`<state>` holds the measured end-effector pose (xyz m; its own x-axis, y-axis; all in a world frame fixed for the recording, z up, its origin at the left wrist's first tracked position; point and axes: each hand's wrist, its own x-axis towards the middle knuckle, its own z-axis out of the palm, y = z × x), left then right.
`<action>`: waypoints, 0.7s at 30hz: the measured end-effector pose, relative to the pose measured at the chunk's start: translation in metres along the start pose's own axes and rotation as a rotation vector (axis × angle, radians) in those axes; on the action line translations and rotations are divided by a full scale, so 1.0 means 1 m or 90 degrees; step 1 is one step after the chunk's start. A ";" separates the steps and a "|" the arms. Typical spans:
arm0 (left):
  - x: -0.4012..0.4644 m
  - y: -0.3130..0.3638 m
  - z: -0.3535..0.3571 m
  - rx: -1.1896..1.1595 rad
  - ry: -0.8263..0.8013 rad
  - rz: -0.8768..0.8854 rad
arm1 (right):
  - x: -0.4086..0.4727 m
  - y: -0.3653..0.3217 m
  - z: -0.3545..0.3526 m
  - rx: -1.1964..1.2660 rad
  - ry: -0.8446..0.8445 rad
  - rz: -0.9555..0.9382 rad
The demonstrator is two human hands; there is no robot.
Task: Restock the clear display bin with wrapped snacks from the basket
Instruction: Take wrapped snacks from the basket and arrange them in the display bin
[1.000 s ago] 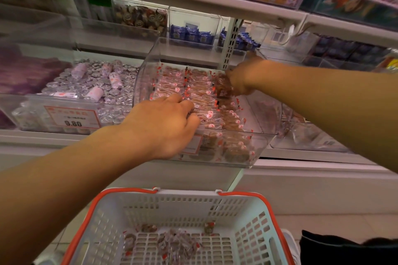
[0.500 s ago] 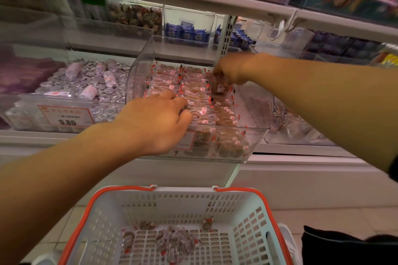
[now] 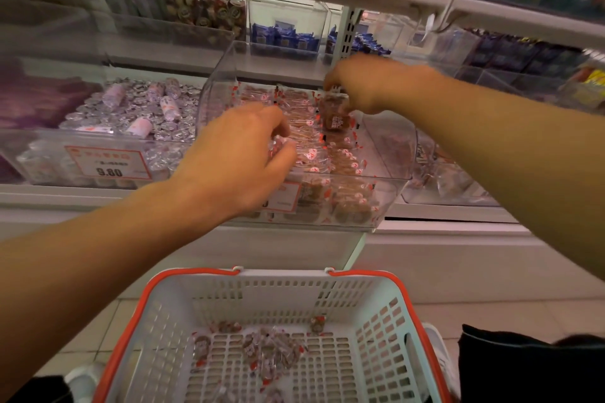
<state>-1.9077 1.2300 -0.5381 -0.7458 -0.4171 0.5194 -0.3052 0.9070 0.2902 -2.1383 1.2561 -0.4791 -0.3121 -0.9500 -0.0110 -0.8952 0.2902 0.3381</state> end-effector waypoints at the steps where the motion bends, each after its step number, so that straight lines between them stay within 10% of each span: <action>1: -0.003 0.002 -0.003 -0.005 0.045 0.052 | -0.011 -0.005 -0.006 0.010 0.046 0.002; 5: -0.032 0.003 -0.002 0.067 0.108 0.328 | -0.085 -0.040 -0.002 0.232 0.455 -0.028; 7: -0.057 -0.005 0.014 0.087 0.017 0.388 | -0.129 -0.073 0.033 0.367 0.676 -0.029; 9: -0.086 -0.015 0.040 0.137 -0.191 0.351 | -0.162 -0.117 0.091 0.483 0.677 0.026; 11: -0.116 -0.026 0.068 0.213 -0.456 0.218 | -0.181 -0.162 0.160 0.522 0.494 0.032; 16: -0.210 -0.056 0.134 0.165 -0.785 -0.193 | -0.218 -0.224 0.313 0.541 -0.411 -0.054; 21: -0.294 -0.052 0.201 -0.020 -0.750 -0.631 | -0.232 -0.250 0.379 0.575 -0.635 0.204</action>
<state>-1.7918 1.3173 -0.8675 -0.2919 -0.5371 -0.7914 -0.9441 0.2942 0.1486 -1.9626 1.4480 -0.9177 -0.2923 -0.4551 -0.8411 -0.5157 0.8157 -0.2621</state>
